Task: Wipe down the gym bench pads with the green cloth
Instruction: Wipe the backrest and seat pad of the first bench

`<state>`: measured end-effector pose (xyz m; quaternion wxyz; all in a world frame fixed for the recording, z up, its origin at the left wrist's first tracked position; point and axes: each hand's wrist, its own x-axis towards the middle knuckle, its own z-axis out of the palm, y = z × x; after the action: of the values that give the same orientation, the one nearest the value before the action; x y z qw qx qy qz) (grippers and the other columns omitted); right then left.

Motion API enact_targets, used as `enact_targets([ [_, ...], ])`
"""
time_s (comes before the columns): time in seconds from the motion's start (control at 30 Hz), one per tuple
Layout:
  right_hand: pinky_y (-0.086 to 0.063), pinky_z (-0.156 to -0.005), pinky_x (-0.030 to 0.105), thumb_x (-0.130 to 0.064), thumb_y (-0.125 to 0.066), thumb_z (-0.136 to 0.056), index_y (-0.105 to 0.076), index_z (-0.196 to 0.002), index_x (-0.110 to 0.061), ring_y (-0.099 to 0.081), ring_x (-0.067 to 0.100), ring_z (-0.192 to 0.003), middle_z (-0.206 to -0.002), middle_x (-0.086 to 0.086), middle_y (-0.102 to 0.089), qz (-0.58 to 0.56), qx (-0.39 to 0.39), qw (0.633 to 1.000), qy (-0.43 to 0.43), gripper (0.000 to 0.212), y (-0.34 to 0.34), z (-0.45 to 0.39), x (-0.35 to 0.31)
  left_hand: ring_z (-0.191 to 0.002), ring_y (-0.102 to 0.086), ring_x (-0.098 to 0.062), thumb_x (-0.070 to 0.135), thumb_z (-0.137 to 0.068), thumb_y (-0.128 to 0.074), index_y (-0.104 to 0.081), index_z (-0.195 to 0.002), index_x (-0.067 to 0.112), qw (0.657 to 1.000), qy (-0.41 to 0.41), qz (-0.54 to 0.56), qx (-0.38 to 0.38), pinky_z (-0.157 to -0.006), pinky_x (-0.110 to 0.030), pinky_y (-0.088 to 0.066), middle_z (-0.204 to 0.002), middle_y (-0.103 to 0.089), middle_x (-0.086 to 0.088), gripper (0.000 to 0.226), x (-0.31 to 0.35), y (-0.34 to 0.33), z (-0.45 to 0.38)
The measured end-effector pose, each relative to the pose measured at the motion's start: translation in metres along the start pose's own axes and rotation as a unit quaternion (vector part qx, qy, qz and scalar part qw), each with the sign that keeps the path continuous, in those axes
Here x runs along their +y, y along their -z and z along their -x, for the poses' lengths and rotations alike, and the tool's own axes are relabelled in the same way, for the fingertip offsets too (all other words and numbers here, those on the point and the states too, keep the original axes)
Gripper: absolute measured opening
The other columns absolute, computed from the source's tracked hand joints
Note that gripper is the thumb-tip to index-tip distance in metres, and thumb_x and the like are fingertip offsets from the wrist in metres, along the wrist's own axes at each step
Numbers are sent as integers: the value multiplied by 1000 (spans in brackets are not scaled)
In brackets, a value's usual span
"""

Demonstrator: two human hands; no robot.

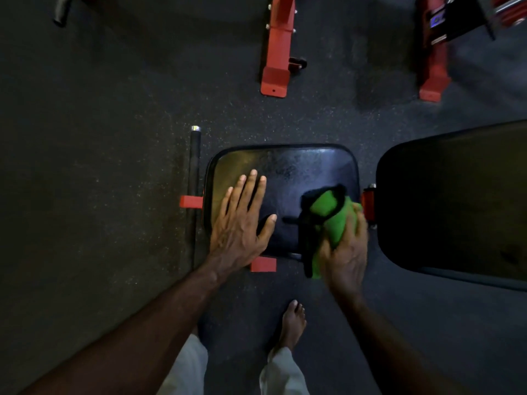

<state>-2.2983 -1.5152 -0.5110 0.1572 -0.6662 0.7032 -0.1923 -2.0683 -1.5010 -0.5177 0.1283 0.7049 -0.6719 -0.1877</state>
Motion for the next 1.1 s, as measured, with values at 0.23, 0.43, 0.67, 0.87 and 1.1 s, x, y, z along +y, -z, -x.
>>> enact_targets([
  [0.23,-31,-122,50,-37,-62,-88,-45,-153,-9,-40,37,-146,-156,19,-44,17,-32,990,138,73,-2,-38,-17,-160,-2,-18,48,-103,-46,-18,-165,16,998,23,29,41,-129,-43,-9,-174,-9,-3,75,8,2,-5],
  [0.43,-37,-116,51,-36,-60,-84,-50,-147,-1,-47,45,-135,-146,27,-49,-20,36,998,-37,73,-16,-70,-32,-160,-6,-20,47,-101,-49,-23,-164,14,997,39,40,55,-129,-38,-5,-173,-15,-4,75,11,4,-28],
  [0.67,-42,-111,51,-37,-59,-85,-55,-140,-2,-54,45,-127,-138,25,-55,-38,57,995,-71,66,-18,-105,-26,-160,-6,-20,47,-102,-51,-20,-164,16,999,28,13,36,-129,-39,-6,-173,-13,-4,76,12,1,-41],
  [0.87,-39,-116,43,-48,-62,-89,-53,-147,-14,-50,35,-136,-146,15,-54,24,-28,993,113,67,-14,-136,-14,-160,-8,-22,46,-100,-54,-21,-164,16,999,31,11,41,-129,-42,-10,-173,-12,-5,78,13,4,-43],
  [1.1,-34,-120,47,-40,-70,-86,-53,-149,-15,-45,36,-141,-152,17,-49,28,-64,974,213,70,-26,-133,-48,-160,-10,-23,46,-99,-53,-22,-164,15,998,35,2,54,-129,-43,-13,-173,-13,-5,78,8,5,-48],
])
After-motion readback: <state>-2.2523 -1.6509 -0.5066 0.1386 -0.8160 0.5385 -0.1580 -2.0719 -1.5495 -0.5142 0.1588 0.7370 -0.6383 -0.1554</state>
